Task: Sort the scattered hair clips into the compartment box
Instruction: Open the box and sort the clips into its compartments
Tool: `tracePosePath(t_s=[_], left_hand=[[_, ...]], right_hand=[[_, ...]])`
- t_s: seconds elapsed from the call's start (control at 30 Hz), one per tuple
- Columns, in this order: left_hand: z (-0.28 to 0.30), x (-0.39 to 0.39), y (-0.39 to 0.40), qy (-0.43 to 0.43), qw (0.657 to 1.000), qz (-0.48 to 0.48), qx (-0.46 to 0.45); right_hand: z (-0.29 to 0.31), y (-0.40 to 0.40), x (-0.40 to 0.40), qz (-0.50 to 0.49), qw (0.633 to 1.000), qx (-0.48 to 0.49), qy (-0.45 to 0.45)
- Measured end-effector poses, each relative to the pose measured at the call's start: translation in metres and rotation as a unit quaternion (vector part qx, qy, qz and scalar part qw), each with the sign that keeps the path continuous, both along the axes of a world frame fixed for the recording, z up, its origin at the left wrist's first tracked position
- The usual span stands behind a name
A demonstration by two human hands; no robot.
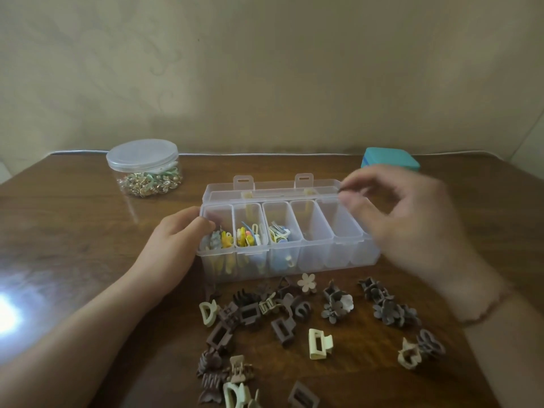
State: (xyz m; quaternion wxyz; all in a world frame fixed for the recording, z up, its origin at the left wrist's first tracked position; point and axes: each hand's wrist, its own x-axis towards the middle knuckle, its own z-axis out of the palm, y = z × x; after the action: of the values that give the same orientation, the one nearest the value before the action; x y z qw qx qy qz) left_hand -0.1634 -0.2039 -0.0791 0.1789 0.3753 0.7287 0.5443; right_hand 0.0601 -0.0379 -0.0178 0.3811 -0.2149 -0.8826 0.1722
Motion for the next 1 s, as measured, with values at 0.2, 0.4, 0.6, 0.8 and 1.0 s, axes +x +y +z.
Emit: tracePosePath(t_s=[0.2,0.4,0.6,0.8,1.0], left_hand=[[0.001,0.001,0.0,-0.003,1.0,0.001,0.002],[0.001,0.001,0.0,-0.007,1.0,0.0,-0.002],[0.002,0.001,0.0,-0.002,1.0,0.011,-0.006],[0.002,0.002,0.001,-0.003,1.0,0.009,-0.007],[0.003,0.002,0.0,0.005,1.0,0.012,-0.01]], right_hand=[[-0.014,-0.012,-0.012,0.074,0.988,0.003,-0.136],[-0.001,-0.013,-0.002,0.097,0.993,0.035,-0.059],[0.003,-0.033,0.002,0.123,0.948,0.075,-0.285],[-0.01,-0.042,-0.005,0.098,0.926,0.123,-0.342],[-0.007,-0.038,-0.003,0.113,0.944,0.127,-0.283]])
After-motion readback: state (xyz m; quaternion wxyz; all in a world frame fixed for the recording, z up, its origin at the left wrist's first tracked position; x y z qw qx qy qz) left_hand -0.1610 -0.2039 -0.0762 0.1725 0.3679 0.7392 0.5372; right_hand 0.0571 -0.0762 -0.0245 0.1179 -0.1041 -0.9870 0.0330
